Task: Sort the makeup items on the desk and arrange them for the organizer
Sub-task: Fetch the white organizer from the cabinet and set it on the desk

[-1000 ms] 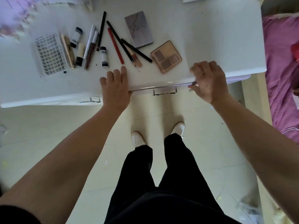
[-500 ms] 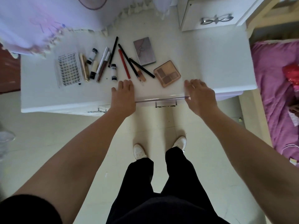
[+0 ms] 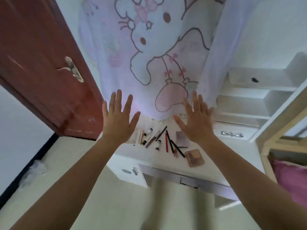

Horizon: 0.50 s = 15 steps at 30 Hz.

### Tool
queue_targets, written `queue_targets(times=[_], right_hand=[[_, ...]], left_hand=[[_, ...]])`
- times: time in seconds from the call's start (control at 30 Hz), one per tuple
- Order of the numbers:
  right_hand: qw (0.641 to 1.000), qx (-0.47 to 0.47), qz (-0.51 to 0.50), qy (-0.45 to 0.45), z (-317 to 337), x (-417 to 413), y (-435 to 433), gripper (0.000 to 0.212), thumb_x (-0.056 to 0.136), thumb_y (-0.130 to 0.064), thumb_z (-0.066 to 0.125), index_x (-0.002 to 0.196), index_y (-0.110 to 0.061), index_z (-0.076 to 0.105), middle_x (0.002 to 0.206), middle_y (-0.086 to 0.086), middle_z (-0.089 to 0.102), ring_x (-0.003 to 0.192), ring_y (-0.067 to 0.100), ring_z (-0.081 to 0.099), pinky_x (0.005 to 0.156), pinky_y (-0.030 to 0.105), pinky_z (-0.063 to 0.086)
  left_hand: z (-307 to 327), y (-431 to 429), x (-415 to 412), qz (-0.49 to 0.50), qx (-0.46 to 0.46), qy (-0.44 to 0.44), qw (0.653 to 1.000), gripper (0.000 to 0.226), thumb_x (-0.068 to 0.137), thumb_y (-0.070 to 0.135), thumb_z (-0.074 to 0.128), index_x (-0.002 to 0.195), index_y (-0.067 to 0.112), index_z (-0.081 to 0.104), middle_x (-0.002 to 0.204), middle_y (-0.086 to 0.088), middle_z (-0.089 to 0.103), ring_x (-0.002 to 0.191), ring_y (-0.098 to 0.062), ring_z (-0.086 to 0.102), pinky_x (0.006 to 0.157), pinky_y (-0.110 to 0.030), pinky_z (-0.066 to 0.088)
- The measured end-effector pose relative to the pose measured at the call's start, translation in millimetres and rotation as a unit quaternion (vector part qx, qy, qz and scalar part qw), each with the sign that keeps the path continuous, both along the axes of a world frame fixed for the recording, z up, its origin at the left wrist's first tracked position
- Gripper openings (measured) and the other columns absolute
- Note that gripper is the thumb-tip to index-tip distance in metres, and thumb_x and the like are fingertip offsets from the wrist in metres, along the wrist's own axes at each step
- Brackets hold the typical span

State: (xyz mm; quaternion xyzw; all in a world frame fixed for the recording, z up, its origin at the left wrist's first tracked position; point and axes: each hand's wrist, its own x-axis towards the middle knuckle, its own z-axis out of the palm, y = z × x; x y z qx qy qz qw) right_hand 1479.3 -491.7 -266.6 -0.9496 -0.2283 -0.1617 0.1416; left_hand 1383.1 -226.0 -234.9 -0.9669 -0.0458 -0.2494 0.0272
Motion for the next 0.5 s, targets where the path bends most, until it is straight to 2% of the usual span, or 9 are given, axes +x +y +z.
queue_targets(times=[0.1, 0.2, 0.33, 0.5], right_hand=[[0.993, 0.042, 0.084, -0.071, 56.9, 3.4, 45.3, 0.079, 0.098, -0.068, 0.030, 0.160, -0.021, 0.012, 0.166, 0.017, -0.002, 0.153, 0.038, 0.005, 0.123, 0.053, 0.014], [0.970, 0.109, 0.178, -0.127, 97.7, -14.2, 86.6, 0.078, 0.099, -0.064, 0.038, 0.158, -0.016, 0.020, 0.165, 0.021, 0.008, 0.151, 0.040, 0.013, 0.121, 0.053, 0.020], [0.933, 0.145, 0.306, -0.126, 122.1, -69.5, 144.2, 0.081, 0.098, -0.064, 0.039, 0.159, -0.015, 0.018, 0.165, 0.022, 0.005, 0.151, 0.040, 0.015, 0.120, 0.052, 0.023], [0.874, 0.183, 0.447, -0.055, 121.4, -195.7, 218.6, 0.081, 0.097, -0.065, 0.039, 0.159, -0.017, 0.019, 0.165, 0.023, 0.004, 0.151, 0.042, 0.012, 0.118, 0.057, 0.023]], left_hand=[[62.3, 9.5, -41.5, 0.116, -0.006, -0.087, 0.989, 0.062, 0.103, 0.051, 0.034, 0.154, 0.015, 0.030, 0.161, -0.022, 0.020, 0.150, -0.039, 0.017, 0.116, -0.063, 0.018], [100.1, 14.6, -105.2, 0.226, -0.010, -0.153, 0.962, 0.064, 0.102, 0.051, 0.038, 0.154, 0.015, 0.031, 0.161, -0.022, 0.023, 0.149, -0.039, 0.019, 0.117, -0.061, 0.020], [115.2, 17.3, -212.7, 0.357, 0.021, -0.112, 0.927, 0.069, 0.101, 0.057, 0.029, 0.157, 0.018, 0.021, 0.164, -0.019, 0.014, 0.151, -0.037, 0.012, 0.120, -0.058, 0.013], [114.6, 7.5, -373.7, 0.507, 0.014, -0.078, 0.858, 0.072, 0.099, 0.059, 0.024, 0.157, 0.016, 0.020, 0.164, -0.018, 0.011, 0.152, -0.035, 0.006, 0.121, -0.058, 0.010]])
